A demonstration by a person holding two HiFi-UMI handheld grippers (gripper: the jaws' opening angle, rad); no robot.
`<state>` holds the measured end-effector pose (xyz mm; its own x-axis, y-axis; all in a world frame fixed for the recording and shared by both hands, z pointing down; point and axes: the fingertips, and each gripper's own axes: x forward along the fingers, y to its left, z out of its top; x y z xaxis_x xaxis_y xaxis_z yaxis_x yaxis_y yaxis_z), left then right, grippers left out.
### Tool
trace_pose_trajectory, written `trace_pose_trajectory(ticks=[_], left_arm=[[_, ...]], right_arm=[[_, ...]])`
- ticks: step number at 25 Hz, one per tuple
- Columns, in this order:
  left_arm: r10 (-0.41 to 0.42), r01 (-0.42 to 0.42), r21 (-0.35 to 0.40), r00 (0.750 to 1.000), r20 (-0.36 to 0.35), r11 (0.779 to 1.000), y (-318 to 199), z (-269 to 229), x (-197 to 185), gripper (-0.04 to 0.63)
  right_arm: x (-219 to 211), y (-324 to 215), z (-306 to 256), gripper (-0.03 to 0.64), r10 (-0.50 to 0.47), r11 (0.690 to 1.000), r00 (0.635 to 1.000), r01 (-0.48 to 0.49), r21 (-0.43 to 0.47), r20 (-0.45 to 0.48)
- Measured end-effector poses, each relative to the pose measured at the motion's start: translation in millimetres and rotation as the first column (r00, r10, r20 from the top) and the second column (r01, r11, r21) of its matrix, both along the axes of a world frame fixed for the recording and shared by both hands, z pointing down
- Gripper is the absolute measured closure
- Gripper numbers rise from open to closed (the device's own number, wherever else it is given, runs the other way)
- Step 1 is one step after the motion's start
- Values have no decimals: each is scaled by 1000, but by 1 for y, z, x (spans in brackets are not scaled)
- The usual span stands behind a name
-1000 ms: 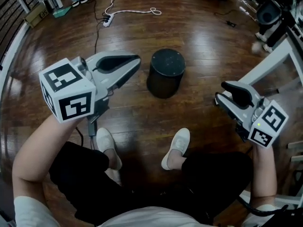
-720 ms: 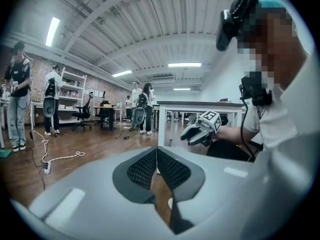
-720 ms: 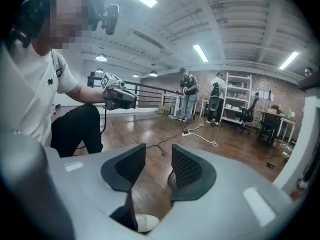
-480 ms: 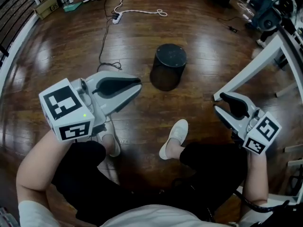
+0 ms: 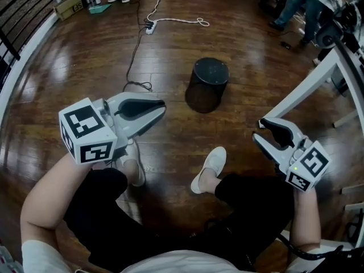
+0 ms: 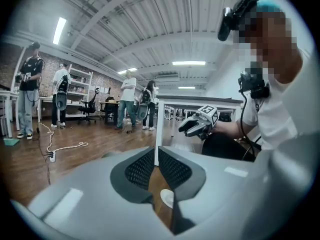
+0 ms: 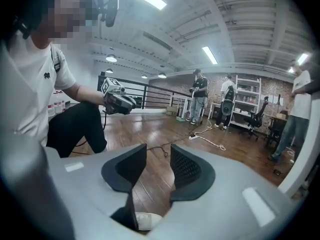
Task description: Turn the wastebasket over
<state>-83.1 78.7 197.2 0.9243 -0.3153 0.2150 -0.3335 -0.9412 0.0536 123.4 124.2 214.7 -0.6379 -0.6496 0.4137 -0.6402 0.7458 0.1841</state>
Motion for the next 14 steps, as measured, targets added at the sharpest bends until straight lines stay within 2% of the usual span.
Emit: trace_pose_trajectory(ticks=[4, 9, 14], left_arm=[[28, -27, -9, 993, 114, 1000, -4, 8, 1, 578], [113, -108, -35, 963, 245, 994, 21, 34, 20, 578], [162, -157, -41, 947, 277, 987, 42, 46, 30, 578]], right_arm=[[-2, -6, -4, 466, -8, 1000, 1000, 7, -21, -20], [0, 4, -2, 466, -28, 999, 999, 26, -33, -42], [-2, 17, 5, 466, -34, 999, 998, 32, -42, -50]])
